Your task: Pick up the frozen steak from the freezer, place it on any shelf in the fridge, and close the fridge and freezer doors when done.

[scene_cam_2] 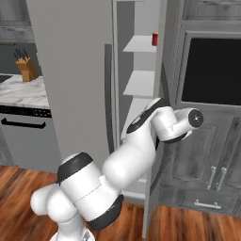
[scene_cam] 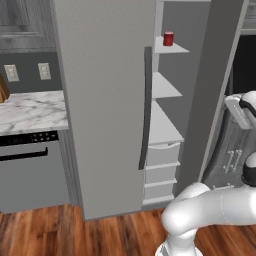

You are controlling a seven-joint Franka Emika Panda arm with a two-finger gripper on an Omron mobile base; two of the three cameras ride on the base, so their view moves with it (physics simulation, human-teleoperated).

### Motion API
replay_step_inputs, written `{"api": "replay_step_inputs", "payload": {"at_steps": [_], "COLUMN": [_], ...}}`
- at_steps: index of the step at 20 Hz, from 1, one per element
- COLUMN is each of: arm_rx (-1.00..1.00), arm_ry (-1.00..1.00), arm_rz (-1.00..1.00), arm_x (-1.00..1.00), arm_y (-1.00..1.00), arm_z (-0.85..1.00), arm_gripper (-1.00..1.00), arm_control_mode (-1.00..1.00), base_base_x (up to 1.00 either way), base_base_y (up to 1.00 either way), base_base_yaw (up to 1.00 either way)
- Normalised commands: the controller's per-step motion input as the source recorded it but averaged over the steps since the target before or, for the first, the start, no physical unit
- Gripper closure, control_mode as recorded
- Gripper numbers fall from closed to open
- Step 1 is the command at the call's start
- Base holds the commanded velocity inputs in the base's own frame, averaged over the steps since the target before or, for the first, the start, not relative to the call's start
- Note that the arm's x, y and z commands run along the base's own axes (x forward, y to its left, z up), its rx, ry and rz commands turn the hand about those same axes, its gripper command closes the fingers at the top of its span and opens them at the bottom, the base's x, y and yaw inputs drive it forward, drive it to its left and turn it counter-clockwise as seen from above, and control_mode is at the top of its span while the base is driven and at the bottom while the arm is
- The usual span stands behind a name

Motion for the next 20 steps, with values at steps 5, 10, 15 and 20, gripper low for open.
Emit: {"api": "replay_step_inputs", "payload": {"at_steps": [5, 10, 15, 20], "arm_rx": [0.0, 0.0, 0.0, 0.02], "arm_ry": [0.0, 0.01, 0.03, 0.0], "arm_rz": [-0.09, -0.06, -0.08, 0.02], "arm_x": [-0.11, 0.0, 0.03, 0.4], "arm_y": [-0.14, -0.07, -0.14, 0.33], "arm_z": [0.02, 0.01, 0.0, 0.0], "arm_gripper": [-1.0, -1.0, -1.0, -1.0], "arm_control_mode": [-1.0, -1.0, -1.0, -1.0], "base_base_x": [0.0, 0.0, 0.0, 0.0], "base_base_y": [0.0, 0.0, 0.0, 0.0], "base_base_yaw": [0.0, 0.0, 0.0, 0.0]}}
